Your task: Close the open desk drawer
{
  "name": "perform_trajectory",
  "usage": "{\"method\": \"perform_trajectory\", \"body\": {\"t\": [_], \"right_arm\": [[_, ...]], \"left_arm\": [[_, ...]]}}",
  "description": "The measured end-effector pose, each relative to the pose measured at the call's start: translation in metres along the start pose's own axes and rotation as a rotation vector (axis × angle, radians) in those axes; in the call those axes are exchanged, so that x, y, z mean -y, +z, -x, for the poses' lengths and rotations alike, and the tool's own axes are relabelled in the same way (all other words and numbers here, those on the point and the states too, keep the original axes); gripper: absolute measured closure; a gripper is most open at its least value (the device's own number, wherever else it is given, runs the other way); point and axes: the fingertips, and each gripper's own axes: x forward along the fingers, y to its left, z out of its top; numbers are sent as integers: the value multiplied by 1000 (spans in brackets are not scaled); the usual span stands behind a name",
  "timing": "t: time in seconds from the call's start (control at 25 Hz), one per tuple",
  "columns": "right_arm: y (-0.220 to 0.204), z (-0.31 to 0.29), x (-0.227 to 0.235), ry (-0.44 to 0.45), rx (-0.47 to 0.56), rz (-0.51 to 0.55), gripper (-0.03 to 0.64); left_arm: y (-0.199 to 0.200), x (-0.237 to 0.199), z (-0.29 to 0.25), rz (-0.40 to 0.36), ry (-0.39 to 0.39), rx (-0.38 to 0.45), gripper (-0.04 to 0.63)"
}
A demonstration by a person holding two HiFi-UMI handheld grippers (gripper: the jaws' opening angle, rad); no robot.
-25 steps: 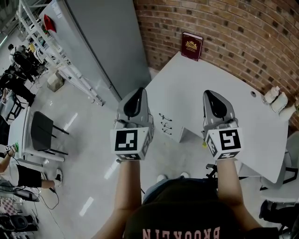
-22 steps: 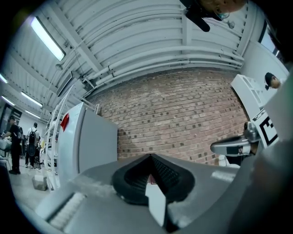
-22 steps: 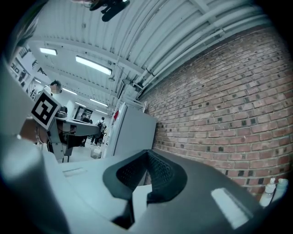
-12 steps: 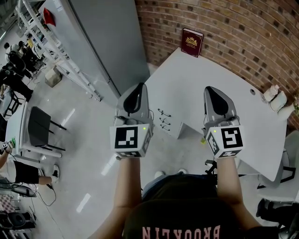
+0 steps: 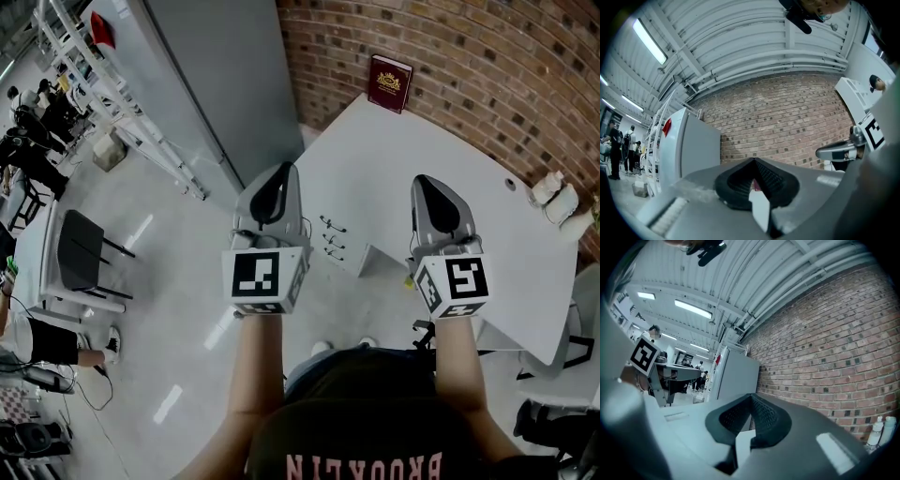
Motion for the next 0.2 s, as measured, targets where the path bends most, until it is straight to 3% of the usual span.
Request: {"method": "perform_trajectory", "body": {"t": [0.2], "right_arm": [[4, 1, -2, 16, 8, -2, 620]], "left_arm": [[-1, 2, 4, 3, -7, -34, 597]]}}
